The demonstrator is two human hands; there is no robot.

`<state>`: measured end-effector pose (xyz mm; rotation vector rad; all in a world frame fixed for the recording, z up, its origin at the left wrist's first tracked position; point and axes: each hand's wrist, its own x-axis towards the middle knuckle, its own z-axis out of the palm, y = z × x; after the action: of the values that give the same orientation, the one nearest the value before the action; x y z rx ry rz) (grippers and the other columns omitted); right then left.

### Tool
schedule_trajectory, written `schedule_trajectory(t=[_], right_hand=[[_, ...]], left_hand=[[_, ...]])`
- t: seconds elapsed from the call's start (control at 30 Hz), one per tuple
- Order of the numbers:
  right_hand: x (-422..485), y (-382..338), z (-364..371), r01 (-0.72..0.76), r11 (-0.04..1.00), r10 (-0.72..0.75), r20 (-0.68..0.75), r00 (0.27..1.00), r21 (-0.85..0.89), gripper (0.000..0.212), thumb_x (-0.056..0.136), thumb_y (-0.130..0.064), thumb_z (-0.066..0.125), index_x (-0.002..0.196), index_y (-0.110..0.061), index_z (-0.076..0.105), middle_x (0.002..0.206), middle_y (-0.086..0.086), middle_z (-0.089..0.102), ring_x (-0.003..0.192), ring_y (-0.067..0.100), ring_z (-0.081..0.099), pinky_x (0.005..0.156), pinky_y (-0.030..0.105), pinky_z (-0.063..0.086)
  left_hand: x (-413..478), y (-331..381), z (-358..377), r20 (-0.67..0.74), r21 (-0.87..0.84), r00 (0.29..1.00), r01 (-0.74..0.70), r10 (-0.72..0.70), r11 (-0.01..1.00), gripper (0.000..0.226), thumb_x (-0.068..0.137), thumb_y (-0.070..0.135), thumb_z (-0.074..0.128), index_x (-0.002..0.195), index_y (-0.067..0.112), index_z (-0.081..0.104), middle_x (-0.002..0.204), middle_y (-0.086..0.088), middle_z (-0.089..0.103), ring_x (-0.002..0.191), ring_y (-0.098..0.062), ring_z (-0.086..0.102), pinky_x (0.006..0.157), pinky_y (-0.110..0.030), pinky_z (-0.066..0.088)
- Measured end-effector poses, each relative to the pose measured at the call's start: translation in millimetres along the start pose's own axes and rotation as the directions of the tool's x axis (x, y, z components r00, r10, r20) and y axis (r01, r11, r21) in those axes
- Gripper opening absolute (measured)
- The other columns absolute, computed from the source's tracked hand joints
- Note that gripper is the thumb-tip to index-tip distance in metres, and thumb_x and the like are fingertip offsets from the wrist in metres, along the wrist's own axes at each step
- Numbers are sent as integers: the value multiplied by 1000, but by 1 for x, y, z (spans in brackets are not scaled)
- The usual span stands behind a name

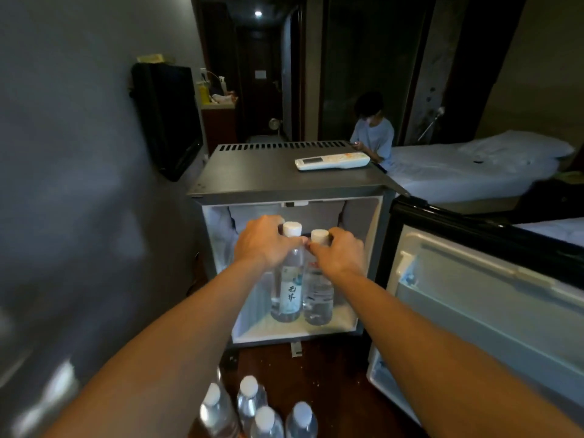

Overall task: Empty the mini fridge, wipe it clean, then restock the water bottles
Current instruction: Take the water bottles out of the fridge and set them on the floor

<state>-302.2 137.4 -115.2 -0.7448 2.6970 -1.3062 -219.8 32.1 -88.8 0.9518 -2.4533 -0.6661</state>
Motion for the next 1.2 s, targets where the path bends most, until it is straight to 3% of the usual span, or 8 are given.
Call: schedule_trajectory(t=[0.23,0.4,0.5,0.63,0.8,1.0,1.1,1.2], right_hand=[[-51,-3,-27,107,992,-106,4,994,-60,35,76,-46,76,94,-20,62,95,6,67,87,25,64,74,42,56],[-76,4,-47,111,992,-112,-3,994,-55,34,78,-42,75,98,-17,64,94,4,68,88,22,64,76,38,55],[-90,9,-61,107,991,-104,39,994,-82,35,78,-42,75,98,-16,64,93,4,68,87,21,64,73,34,54],[-116,25,-76,114,986,-100,110,989,-125,33,75,-45,77,87,-17,64,86,4,67,81,21,64,74,40,57],[-148,55,-90,117,981,-90,169,982,-155,44,73,-44,79,100,-12,68,95,9,69,88,26,65,75,39,57],[-177,84,-89,78,983,-30,278,960,-166,39,70,-39,82,93,-11,70,89,8,68,81,25,65,67,34,56],[-184,99,-81,43,984,16,327,945,-175,36,69,-35,83,88,-8,69,85,8,67,77,24,63,62,30,51],[-190,116,-68,20,979,58,368,928,-203,30,71,-32,82,84,-8,68,80,6,63,70,19,57,53,24,43]], left_hand=[[-60,1,-22,-24,14,999,-26,27,1000,31,76,48,76,72,24,55,74,4,59,75,-16,57,60,-30,41],[-95,13,-30,-8,4,999,-34,34,999,35,76,42,78,68,23,50,69,5,54,67,-11,51,52,-26,32],[-117,25,-35,30,45,999,-37,36,998,34,74,43,79,69,20,54,68,2,55,67,-13,52,49,-26,30],[-152,40,-32,85,89,996,-9,1,996,41,70,42,82,61,18,51,63,1,52,59,-12,49,48,-27,30],[-197,47,-13,105,163,993,42,-60,986,49,70,41,82,54,17,42,58,1,44,56,-16,44,45,-27,27],[-226,39,10,211,250,969,73,-128,965,45,68,45,83,59,15,50,64,-3,54,62,-20,53,48,-27,32],[-231,28,29,277,289,945,92,-175,953,39,68,44,82,68,15,56,72,-3,60,70,-22,59,52,-28,38],[-237,14,53,314,332,927,94,-204,939,33,75,36,76,66,16,50,72,-4,58,64,-19,54,53,-28,36]])
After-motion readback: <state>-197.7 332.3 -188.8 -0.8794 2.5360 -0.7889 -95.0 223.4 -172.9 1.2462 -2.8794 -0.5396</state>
